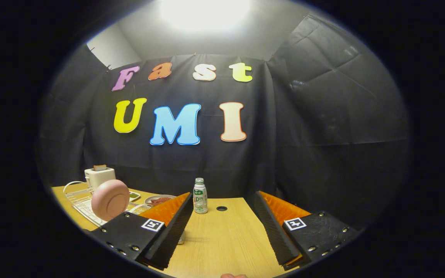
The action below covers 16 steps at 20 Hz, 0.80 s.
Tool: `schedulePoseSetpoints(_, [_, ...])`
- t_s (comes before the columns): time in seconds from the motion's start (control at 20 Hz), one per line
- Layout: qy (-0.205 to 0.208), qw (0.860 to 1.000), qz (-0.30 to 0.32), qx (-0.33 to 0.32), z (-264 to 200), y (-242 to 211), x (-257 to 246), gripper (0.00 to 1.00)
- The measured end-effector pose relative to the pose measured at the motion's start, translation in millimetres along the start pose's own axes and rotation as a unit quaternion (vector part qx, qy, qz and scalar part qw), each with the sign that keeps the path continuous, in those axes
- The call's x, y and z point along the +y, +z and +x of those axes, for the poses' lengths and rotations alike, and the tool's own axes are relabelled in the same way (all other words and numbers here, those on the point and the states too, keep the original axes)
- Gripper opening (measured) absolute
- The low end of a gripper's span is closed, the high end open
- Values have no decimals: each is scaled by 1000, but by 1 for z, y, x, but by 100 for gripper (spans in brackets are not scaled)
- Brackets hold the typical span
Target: Take the plate from the dish rack, then take the spoon from the basket and place it into the plate.
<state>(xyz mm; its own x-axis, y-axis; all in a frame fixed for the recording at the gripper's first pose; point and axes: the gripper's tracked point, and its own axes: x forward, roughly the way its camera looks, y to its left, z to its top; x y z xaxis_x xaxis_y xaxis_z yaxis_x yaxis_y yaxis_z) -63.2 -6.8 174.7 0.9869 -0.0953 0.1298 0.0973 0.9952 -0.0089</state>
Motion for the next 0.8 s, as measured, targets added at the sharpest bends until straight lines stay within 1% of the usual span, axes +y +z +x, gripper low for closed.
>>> schedulePoseSetpoints(0.15, [20,999,18,19,-17,14,38,97])
schedulePoseSetpoints(0.35, [79,995,41,50,-17,23,105,97])
schedulePoseSetpoints(0.55, [145,983,46,102,7,14,177,98])
schedulePoseSetpoints(0.8, [191,964,45,181,50,-11,239,97])
